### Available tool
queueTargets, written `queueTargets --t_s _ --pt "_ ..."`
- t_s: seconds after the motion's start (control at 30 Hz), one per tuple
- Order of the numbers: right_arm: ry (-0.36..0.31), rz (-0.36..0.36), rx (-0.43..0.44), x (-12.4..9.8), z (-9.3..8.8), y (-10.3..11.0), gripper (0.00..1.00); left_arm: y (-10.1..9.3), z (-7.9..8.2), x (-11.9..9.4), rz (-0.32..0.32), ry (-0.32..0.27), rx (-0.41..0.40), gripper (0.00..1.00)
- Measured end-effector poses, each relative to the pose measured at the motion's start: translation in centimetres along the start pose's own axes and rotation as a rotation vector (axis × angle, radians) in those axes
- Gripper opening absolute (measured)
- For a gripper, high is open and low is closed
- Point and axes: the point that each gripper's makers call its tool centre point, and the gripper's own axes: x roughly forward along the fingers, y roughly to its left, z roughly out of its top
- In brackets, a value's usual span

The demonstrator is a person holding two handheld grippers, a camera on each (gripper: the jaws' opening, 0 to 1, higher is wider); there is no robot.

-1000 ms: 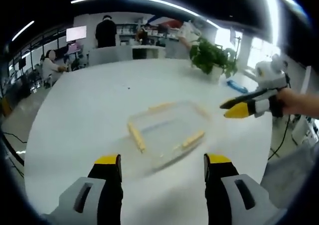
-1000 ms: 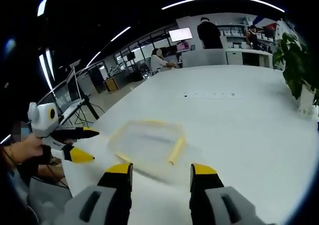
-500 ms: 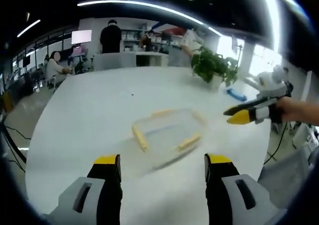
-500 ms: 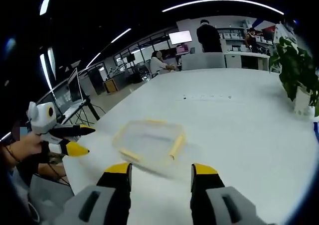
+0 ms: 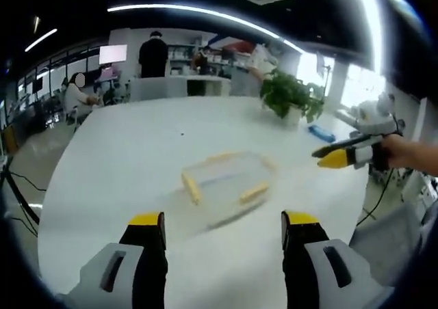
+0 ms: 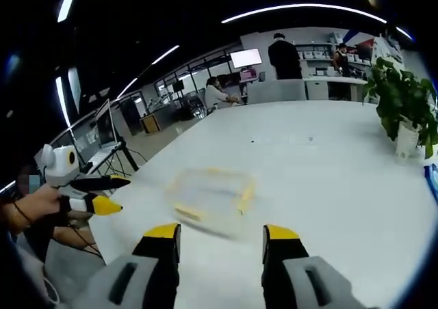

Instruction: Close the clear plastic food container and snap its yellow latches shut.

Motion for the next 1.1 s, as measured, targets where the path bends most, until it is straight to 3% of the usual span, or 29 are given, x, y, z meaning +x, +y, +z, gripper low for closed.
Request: queueTargets --t_s 0.5,0.7,1.1 --pt "-0.052 -0.025 0.041 -1.5 0.5 0.1 0.46 0.5 0.1 -1.4 0.015 -0.040 -0.028 0.67" --pt "-0.106 -0.049 0.099 -2.8 1.4 -0.5 0.47 1.1 -0.2 -2.0 0.033 -0.043 -0.048 0.67" --pt "-0.144 -0.094 0.114 -5.0 2.4 -1.9 0.47 1.2 2.1 -3.1 0.043 -0.113 -0.090 0.67"
